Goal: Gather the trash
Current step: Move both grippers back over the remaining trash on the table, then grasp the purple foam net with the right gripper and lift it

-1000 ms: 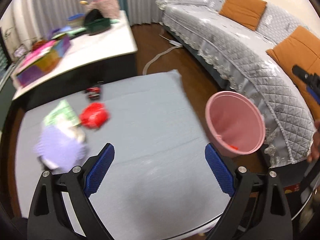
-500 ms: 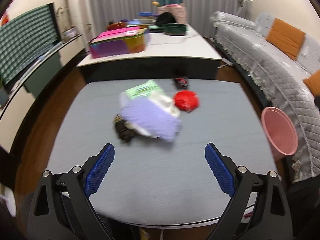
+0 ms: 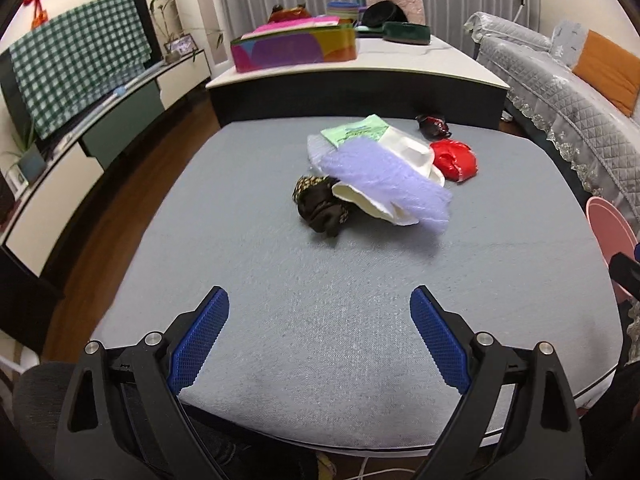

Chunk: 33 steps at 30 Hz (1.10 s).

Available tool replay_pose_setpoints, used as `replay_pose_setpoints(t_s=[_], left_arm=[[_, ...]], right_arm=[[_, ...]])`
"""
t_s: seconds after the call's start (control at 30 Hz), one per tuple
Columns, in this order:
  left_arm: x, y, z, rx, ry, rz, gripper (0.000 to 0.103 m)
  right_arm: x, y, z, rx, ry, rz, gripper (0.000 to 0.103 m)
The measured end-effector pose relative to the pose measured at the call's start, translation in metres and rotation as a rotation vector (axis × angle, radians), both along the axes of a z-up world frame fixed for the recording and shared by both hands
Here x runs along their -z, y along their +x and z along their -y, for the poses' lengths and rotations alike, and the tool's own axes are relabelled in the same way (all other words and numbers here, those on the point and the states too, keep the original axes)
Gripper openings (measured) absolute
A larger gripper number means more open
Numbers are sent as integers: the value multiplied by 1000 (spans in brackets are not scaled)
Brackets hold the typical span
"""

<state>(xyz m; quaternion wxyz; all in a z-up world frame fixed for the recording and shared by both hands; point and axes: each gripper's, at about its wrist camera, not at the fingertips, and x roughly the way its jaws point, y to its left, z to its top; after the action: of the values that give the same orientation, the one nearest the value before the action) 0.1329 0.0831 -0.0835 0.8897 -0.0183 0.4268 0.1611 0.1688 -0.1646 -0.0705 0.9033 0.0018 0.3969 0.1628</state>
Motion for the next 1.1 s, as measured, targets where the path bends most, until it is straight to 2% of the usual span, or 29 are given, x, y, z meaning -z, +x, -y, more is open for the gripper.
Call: replay_pose_setpoints(t_s=[0.27,0.43,0.6,0.7,0.77,0.9,1.0,1.1], left_arm=[[4,4,-9,-15,-43,-17,89],[-8,8,-30,-75,-34,-84,89],[-51,8,-71,-164,-3,11,89],[-58,11,-86,-206,59,64,89],[-51,13,-95,-238,98,72,89],[-30,22,-110,-237,54,-8,89],[-29,21,-119,-248,35,2,89],[-26,22,-127,-254,7,-11,89]], right_arm=[[8,4,-8,-16,-26,-16,97],[5,9,-13,-26,-30,-16,97],[-5,16,-35,-102,-42,6,97],[-7,27,-65,-169,-65,8,96],[-5,36,-85,-211,-71,3,94],[14,62,-135,-288,-107,-44,76],[31,77,-158,-310,-116,-89,66],[49,87,-176,-320,-146,-108,63]])
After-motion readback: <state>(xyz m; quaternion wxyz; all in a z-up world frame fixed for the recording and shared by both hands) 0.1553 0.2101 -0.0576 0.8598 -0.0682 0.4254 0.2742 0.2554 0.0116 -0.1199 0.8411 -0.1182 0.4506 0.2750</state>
